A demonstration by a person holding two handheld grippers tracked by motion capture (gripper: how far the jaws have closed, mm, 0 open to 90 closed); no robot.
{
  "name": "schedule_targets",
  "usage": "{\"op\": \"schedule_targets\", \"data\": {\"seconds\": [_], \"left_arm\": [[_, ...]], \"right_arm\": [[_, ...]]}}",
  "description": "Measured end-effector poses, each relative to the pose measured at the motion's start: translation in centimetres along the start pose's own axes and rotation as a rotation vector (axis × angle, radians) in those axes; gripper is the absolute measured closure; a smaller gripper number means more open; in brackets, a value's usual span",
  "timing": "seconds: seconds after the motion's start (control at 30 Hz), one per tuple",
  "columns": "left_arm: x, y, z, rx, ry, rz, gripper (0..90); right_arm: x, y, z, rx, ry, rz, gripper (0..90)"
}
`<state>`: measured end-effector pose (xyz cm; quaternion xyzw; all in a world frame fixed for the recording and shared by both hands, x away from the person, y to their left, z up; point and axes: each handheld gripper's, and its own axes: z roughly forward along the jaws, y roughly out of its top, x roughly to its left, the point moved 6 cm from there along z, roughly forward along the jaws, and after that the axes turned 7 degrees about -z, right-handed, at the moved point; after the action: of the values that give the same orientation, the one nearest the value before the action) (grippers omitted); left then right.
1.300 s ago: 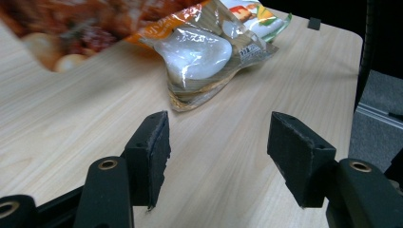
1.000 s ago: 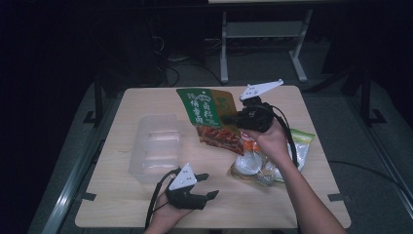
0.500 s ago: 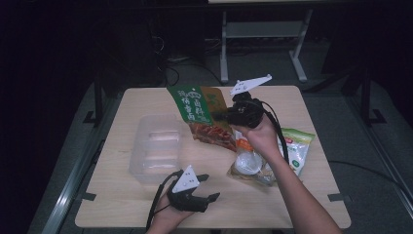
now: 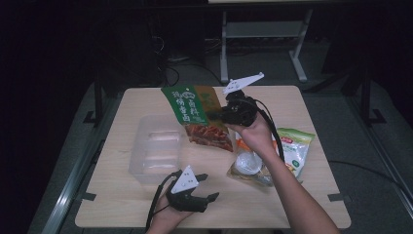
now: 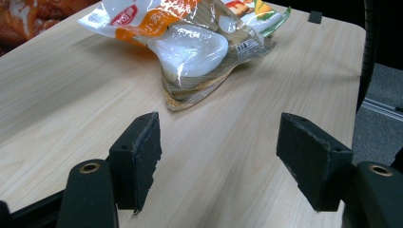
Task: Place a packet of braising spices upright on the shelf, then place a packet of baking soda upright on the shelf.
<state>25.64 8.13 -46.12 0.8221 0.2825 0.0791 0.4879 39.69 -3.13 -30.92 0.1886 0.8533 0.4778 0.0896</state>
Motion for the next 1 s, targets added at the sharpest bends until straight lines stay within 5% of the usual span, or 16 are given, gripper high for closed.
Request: {"op": "schedule_targets", "data": {"seconds": [1.0], "left_arm": [[-0.4,-0.1,-0.2,-0.004,0.006,0.017,29.2]], "right_arm": [[2.0,5.9,6.2,-0.032,0.050,-0.050,89.6]]}}
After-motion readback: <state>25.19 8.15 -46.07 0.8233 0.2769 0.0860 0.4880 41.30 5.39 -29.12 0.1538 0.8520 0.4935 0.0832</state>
